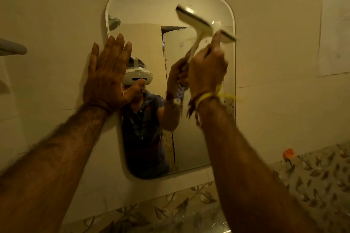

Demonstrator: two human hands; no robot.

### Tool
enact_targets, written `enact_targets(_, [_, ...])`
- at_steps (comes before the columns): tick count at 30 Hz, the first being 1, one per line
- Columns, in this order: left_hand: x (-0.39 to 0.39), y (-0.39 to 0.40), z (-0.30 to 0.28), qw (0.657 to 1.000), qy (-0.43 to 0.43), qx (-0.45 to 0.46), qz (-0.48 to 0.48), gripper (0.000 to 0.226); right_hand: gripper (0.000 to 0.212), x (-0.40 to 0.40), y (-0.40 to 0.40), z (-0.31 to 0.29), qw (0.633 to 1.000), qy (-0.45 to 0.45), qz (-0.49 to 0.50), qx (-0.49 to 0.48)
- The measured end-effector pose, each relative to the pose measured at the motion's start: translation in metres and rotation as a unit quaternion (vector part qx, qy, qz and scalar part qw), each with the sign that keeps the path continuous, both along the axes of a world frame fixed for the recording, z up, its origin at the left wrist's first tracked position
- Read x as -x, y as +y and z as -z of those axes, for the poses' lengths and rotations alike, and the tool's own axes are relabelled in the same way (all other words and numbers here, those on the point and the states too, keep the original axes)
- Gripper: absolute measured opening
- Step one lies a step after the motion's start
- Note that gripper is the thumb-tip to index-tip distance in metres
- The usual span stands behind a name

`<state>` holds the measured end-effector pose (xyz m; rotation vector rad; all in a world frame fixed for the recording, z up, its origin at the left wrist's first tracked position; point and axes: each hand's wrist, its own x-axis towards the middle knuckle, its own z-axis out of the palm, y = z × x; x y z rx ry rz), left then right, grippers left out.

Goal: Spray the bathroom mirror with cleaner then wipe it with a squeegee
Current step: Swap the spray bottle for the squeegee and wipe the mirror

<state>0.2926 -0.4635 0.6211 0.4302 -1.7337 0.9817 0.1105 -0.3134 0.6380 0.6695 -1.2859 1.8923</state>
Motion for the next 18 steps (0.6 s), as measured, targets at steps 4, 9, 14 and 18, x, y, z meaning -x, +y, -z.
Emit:
enact_targets(4, [0.0, -0.002, 0.0, 1.0, 0.0, 0.001, 0.007, 0.089, 0.052, -0.023, -0.002, 0.061, 0.998, 0.019, -0.037, -0.042])
enact_targets(9, [0.001, -0.004, -0.001, 1.0, 0.001, 0.003, 0.002, 0.089, 0.043, 0.01, 0.008, -0.02, 0.998, -0.012, -0.035, 0.042])
enact_targets(14, [0.002, -0.003, 0.0, 1.0, 0.001, -0.003, 0.005, 0.09, 0.044, -0.008, 0.004, -0.002, 0.998, -0.036, -0.035, 0.032])
enact_targets(18, [0.0, -0.005, 0.0, 1.0, 0.007, 0.002, 0.009, 0.09, 0.055, -0.057, 0.002, 0.086, 0.995, 0.001, -0.09, -0.034])
